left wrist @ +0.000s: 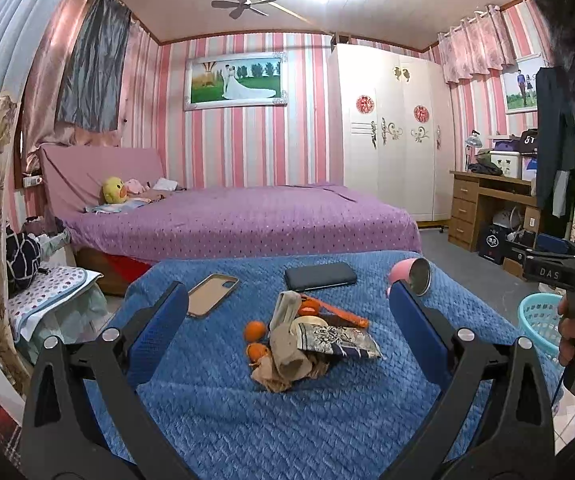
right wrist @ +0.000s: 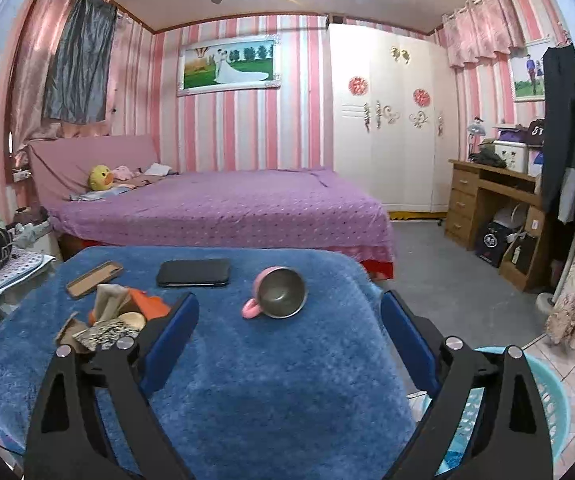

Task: Collect trash
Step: 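Bring both open tools back over the trash pile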

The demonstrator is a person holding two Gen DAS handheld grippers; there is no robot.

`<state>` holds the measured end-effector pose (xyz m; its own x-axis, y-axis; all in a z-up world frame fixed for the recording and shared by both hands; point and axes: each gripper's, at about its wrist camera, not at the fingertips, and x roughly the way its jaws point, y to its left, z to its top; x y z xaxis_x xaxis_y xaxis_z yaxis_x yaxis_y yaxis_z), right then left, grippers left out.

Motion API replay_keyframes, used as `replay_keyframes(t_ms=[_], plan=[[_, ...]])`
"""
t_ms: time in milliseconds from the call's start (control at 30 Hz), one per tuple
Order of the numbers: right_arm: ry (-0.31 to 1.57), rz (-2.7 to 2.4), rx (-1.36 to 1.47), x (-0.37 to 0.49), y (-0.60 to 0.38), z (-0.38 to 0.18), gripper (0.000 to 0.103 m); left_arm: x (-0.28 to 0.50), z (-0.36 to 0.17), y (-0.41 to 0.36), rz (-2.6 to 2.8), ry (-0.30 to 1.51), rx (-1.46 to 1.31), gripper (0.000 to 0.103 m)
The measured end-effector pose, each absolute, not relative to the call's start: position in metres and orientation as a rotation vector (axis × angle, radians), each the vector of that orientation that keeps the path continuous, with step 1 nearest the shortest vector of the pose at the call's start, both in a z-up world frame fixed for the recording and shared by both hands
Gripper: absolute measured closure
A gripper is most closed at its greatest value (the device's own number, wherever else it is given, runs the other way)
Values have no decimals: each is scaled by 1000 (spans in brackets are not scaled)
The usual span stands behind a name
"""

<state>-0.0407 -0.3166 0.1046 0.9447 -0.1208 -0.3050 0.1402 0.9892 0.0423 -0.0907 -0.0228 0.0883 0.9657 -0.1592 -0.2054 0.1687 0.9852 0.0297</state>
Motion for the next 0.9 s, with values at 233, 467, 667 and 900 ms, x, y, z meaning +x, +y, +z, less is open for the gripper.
replay_keyframes(t_ms=[233,467,667,900], plan=[[305,-139,61,-41,-327,107,12,-94,92,-29,-117,148,52,6],[301,-139,47,-44,-328,107,11,-89,87,-48,-102,151,151,6],[311,-122,58,-38,-326,104,11,-42,69,-8,-68,325,-18,6],[341,-66,76,-19,-308,104,11,4,43,46,15,427,-104,6]])
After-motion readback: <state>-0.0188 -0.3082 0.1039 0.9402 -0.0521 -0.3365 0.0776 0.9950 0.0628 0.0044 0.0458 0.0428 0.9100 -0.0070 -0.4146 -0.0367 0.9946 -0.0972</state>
